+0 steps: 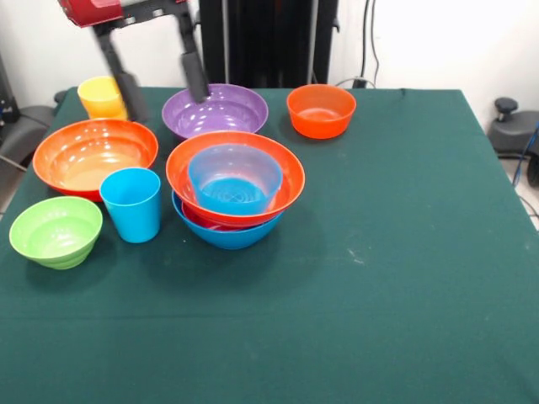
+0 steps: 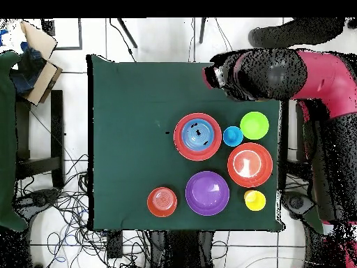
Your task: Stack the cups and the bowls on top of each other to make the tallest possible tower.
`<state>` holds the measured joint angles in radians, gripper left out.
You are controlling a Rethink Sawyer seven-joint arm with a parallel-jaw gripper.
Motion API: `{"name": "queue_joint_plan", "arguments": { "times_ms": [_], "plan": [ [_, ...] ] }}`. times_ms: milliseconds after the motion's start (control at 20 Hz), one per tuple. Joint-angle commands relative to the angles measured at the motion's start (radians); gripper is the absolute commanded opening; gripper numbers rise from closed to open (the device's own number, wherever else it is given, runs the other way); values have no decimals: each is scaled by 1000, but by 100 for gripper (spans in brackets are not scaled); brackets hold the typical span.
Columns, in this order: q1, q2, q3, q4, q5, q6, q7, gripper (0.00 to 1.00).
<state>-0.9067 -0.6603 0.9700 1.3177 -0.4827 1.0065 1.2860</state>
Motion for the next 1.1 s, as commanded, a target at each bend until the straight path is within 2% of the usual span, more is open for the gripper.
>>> {"name": "queue_joint_plan", "arguments": {
  "times_ms": [50, 600, 950, 1100],
  "plan": [
    [156, -70, -248, -94, -18, 222, 326, 0],
    [185, -63, -322, -119, 7, 198, 304, 0],
    [203, -39, -364, -177, -28, 201, 265, 0],
    [193, -27, -367, -176, -14, 181, 238, 0]
  ]
}}
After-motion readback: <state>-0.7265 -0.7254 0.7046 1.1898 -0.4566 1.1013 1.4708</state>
